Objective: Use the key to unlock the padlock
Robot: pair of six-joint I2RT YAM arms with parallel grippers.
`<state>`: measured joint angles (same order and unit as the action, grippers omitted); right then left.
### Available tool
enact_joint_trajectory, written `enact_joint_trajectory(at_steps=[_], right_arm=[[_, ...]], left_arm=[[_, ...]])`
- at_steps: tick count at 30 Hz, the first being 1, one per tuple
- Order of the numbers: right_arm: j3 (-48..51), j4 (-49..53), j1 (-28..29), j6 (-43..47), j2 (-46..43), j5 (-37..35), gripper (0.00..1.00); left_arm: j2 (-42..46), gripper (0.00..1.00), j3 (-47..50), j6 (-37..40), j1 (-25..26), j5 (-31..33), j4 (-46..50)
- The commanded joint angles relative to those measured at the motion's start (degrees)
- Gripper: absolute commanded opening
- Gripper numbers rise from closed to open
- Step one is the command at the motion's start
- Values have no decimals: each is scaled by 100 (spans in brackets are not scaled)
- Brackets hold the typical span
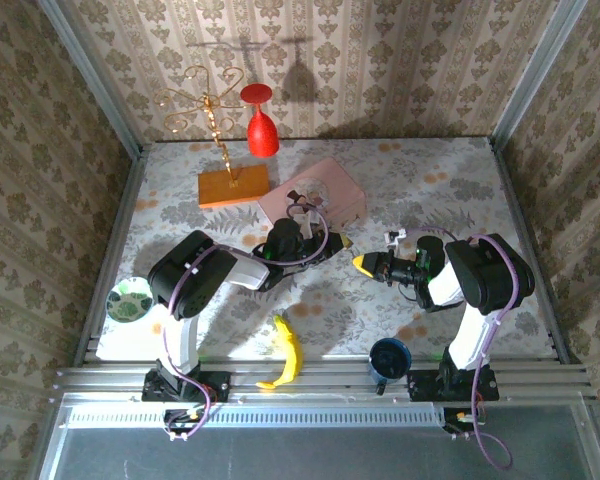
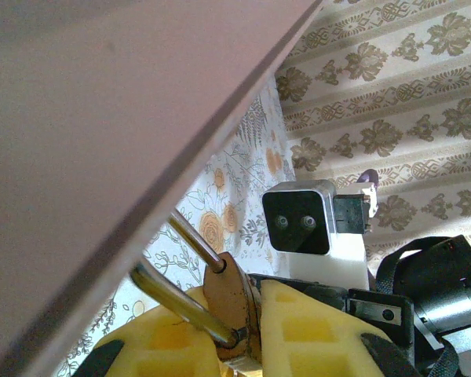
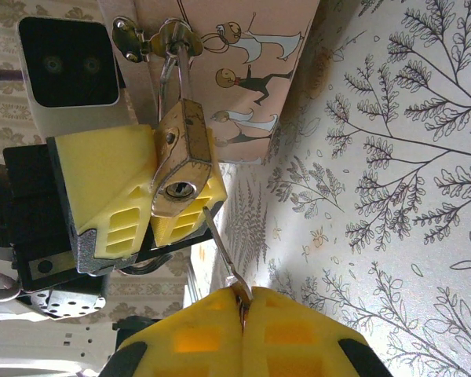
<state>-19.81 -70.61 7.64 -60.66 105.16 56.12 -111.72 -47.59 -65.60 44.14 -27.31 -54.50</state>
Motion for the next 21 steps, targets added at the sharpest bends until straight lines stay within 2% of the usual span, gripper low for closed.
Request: enact_joint_trajectory(at_steps=[1,21], right_arm=[[-84,-269,-34,-66,37,118,0],[-198,-263,-34,-180,-106,22,0]], left_arm=[[-48,0,-37,-269,-2,-446,-883],[-166,0,40,-399,-2,-419,-1134]])
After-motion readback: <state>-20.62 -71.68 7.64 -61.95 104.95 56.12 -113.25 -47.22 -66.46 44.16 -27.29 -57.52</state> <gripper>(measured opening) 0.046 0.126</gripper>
